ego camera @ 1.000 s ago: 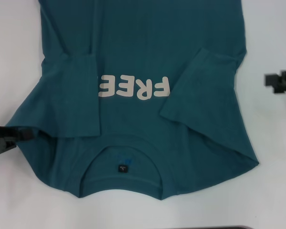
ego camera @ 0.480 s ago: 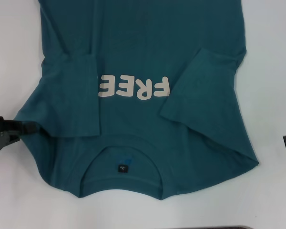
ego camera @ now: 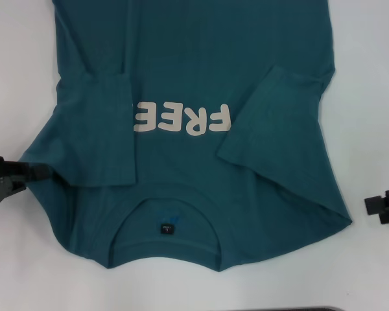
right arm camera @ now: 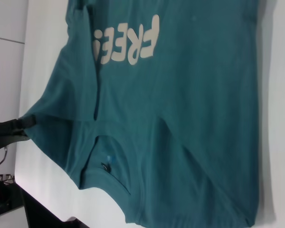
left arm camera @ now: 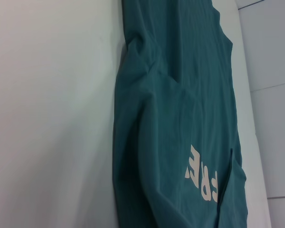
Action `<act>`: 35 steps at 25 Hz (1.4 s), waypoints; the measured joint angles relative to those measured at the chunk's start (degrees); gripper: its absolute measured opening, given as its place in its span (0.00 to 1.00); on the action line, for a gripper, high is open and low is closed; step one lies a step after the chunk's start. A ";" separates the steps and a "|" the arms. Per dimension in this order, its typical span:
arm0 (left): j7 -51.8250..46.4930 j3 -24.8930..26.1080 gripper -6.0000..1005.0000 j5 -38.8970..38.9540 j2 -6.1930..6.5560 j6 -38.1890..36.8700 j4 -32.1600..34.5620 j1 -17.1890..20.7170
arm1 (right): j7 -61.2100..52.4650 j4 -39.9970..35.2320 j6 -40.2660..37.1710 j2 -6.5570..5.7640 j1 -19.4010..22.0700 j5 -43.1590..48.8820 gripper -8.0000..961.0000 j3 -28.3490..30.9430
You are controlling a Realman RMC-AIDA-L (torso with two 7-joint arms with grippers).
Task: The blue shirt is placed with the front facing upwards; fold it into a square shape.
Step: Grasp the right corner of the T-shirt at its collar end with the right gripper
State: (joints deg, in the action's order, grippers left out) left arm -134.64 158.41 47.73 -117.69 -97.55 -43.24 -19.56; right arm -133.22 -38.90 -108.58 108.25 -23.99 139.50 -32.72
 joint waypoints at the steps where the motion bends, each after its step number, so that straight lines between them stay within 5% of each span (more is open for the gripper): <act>1: 0.00 0.01 0.03 0.00 0.00 0.00 0.00 0.00 | -0.24 0.14 0.37 0.38 0.00 0.45 0.95 0.03; 14: 0.21 0.06 0.03 -0.17 0.00 0.43 0.00 0.08 | -4.05 0.41 3.59 3.04 -0.58 2.12 0.95 0.47; 35: 0.35 0.05 0.04 -0.15 -0.01 1.06 0.00 0.40 | -5.74 1.22 6.36 3.85 -1.24 2.63 0.94 -0.57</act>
State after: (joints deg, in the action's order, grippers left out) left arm -134.29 158.46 47.57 -117.70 -96.48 -43.24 -19.16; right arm -138.96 -37.68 -102.23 112.10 -25.23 142.13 -33.29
